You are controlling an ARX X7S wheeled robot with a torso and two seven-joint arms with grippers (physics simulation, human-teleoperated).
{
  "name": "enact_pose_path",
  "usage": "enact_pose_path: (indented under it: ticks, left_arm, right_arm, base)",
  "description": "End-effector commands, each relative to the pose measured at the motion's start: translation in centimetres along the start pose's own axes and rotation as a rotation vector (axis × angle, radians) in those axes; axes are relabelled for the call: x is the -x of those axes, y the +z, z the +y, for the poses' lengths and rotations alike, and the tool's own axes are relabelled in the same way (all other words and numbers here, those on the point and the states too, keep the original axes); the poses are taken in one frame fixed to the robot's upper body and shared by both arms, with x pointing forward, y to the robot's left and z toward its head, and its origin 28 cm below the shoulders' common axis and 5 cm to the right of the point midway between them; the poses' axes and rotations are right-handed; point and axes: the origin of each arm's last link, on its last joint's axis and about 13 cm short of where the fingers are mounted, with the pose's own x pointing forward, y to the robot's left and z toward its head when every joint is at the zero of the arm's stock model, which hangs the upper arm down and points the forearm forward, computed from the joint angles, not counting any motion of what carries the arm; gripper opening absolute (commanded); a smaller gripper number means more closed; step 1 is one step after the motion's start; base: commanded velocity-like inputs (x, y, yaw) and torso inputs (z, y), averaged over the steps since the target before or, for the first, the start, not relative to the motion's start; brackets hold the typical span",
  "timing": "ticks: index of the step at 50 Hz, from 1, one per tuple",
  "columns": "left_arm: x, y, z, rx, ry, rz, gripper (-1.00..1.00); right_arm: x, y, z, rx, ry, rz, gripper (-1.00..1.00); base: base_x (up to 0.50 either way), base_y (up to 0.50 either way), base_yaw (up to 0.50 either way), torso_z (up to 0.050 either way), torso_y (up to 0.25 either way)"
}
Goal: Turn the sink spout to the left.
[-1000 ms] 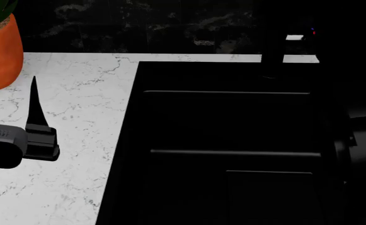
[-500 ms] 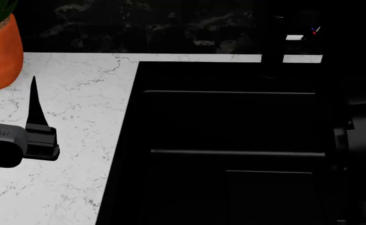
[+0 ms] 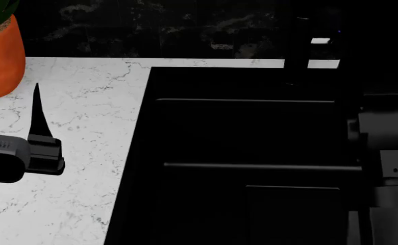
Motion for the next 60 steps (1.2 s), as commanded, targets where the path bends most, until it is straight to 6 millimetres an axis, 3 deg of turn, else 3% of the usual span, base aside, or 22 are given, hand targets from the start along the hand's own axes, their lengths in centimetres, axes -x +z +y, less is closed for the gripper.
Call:
enact_pose_path:
  ticks: [1, 22, 60]
  left_arm:
    - [0.0, 0.0, 0.0, -0.001, -0.003, -0.004, 1.00]
    - [0.0, 0.0, 0.0, 0.002, -0.008, -0.009, 1.00]
    - [0.1, 0.2, 0.0, 0.009, -0.018, -0.016, 1.00]
  right_arm:
    - [-1.1, 0.3, 0.9, -0.003, 0.040, -0.020, 1.00]
    - [-2.2, 2.0, 3.3, -0.029, 0.140, -0.064, 1.00]
    - [-2.6, 3.1, 7.3, -0.061, 0.282, -0.084, 1.00]
  base:
    - [0.00, 0.00, 0.00, 0.000, 0.000]
    - [0.00, 0.00, 0.00, 0.000, 0.000]
    - [0.00, 0.00, 0.00, 0.000, 0.000]
